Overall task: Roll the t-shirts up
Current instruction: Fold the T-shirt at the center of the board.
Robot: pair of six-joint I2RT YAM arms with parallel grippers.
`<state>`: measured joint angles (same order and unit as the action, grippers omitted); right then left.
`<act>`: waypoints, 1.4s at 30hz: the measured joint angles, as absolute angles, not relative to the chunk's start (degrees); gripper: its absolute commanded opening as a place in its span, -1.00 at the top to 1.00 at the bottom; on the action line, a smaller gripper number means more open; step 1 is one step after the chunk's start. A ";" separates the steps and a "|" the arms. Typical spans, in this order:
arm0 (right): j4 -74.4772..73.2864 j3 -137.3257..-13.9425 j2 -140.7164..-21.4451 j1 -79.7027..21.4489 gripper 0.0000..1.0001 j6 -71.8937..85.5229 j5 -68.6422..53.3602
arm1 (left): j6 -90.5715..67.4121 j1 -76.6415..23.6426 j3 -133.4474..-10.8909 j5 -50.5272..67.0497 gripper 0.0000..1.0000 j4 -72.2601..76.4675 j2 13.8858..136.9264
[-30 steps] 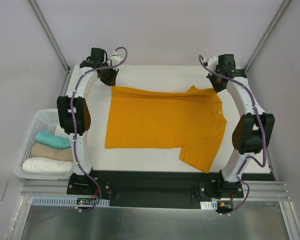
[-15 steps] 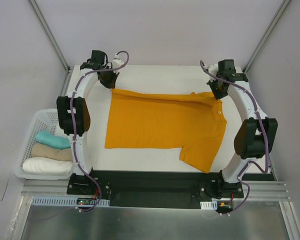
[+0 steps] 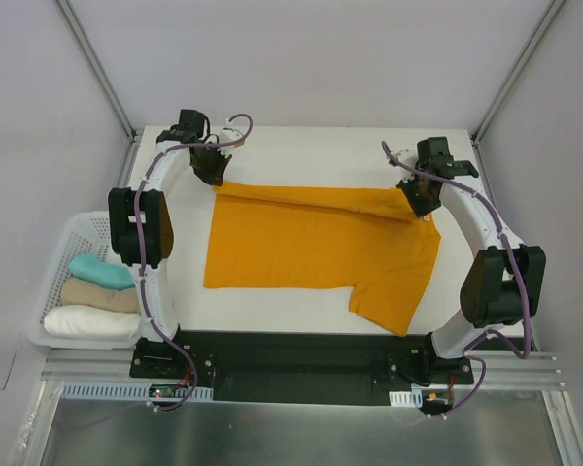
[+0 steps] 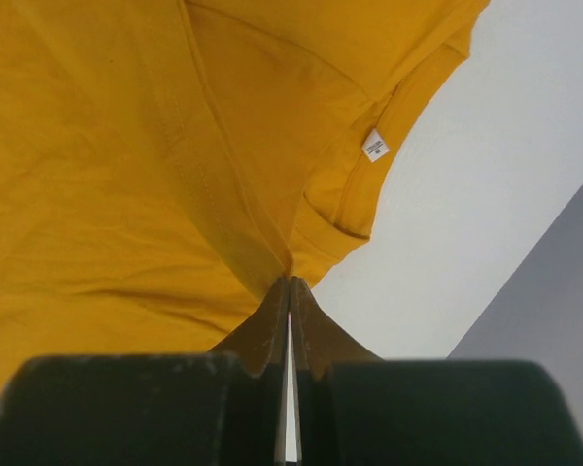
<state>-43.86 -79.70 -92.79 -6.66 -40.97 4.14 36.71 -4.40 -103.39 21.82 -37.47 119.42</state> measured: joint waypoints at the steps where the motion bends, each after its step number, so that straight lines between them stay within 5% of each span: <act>1: -44.03 -79.22 -92.62 -6.85 0.99 -41.01 4.05 | 36.73 -4.40 -102.78 21.82 1.00 -37.43 119.33; 5: -44.64 -77.52 -92.47 -7.22 0.99 -41.58 4.08 | 36.73 -4.40 -99.22 21.85 1.00 -37.60 118.78; 7: -45.76 -77.21 -92.47 -7.22 0.99 -42.00 4.05 | 36.75 -4.40 -97.21 21.85 0.76 -37.91 118.19; 10: -49.23 -77.56 -92.49 -7.22 0.51 -43.24 3.20 | 37.39 -4.40 -94.89 21.74 -0.02 -39.00 117.01; 14: -55.00 -80.16 -92.64 -7.11 0.18 -45.01 1.17 | 37.78 -4.40 -94.04 20.51 -0.22 -40.60 114.78; 16: -57.47 -82.76 -92.64 -6.83 0.17 -46.17 -0.49 | 37.78 -4.38 -94.15 20.47 -0.22 -40.91 113.25; 19: -59.24 -87.88 -94.06 -6.44 0.17 -46.70 -2.17 | 37.21 -4.40 -96.36 20.58 -0.16 -41.82 112.16; 27: -58.96 -102.80 -109.43 -5.23 0.72 -45.10 -3.97 | 32.29 -4.54 -107.39 20.53 0.98 -41.54 117.21; 34: -57.65 -110.67 -122.26 -1.13 0.85 -43.88 -2.74 | 29.89 -4.54 -108.86 20.29 1.00 -42.65 125.25; 38: -56.90 -114.87 -126.45 0.14 0.53 -43.05 -1.96 | 28.27 -4.54 -111.57 19.79 1.00 -43.40 129.14; 42: -55.70 -117.56 -128.62 0.30 0.51 -42.59 -1.91 | 26.46 -4.54 -115.20 19.27 1.00 -43.57 131.76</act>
<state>-55.70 -117.56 -128.62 0.30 -42.59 -1.91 26.46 -4.54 -115.20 19.27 -43.57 131.76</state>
